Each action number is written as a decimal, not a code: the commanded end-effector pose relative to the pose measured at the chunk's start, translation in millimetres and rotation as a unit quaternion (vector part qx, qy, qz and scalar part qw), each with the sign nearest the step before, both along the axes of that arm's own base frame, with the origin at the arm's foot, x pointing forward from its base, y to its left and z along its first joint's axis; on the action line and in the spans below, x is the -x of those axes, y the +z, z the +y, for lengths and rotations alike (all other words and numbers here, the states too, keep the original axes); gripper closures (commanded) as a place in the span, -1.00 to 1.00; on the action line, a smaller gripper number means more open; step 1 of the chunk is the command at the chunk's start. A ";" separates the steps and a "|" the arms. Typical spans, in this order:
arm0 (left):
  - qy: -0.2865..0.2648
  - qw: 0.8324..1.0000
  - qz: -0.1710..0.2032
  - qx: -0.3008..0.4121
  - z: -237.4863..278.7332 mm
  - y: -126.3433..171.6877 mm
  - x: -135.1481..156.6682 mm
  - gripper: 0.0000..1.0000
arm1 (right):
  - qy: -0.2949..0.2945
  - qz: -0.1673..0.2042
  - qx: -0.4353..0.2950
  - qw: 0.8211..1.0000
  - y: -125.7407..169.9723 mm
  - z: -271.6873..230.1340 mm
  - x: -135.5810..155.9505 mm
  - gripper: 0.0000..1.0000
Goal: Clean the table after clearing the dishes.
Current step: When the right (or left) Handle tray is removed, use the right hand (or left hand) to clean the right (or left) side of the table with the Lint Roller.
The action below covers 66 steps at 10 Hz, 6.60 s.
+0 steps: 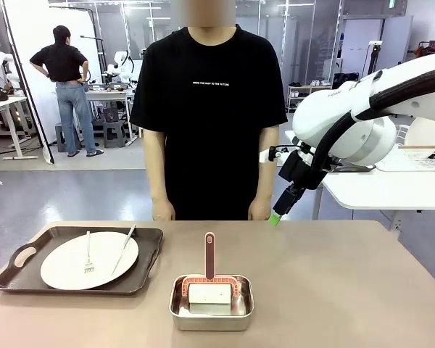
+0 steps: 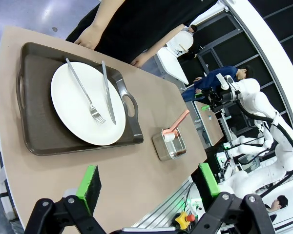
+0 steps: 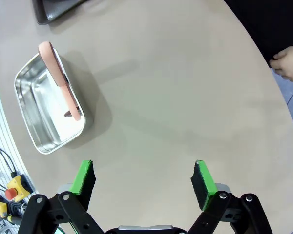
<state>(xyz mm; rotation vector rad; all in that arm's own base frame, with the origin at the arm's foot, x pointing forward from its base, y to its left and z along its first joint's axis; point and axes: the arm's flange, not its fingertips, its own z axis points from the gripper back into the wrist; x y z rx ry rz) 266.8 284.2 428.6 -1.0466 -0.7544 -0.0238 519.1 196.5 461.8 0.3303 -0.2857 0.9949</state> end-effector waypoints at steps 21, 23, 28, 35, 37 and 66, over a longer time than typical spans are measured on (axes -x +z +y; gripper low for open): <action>0.000 1.000 -0.003 0.006 0.8 0.8 2.1 -1.00 | -0.381 0.291 -0.408 0.777 7.9 -399.9 -92.0 -1.00; 0.000 1.000 -0.003 0.006 0.8 0.8 2.1 -1.00 | -0.364 0.294 -0.424 0.775 0.1 -446.7 -82.6 -1.00; 0.000 1.000 -0.003 0.006 0.8 0.8 2.1 -1.00 | -0.339 0.315 -0.434 0.773 -31.5 -503.1 -50.1 -1.00; 0.000 1.000 -0.003 0.006 0.8 0.8 2.1 -1.00 | -0.354 0.319 -0.443 0.760 -41.2 -511.4 -43.6 -1.00; 0.000 1.000 -0.003 0.006 0.8 0.8 2.1 -1.00 | -0.354 0.319 -0.443 0.760 -41.2 -511.4 -43.6 -1.00; -0.041 0.999 -0.018 -0.028 -21.4 27.2 -14.1 -1.00 | -0.354 0.319 -0.443 0.760 -41.2 -511.4 -43.6 -1.00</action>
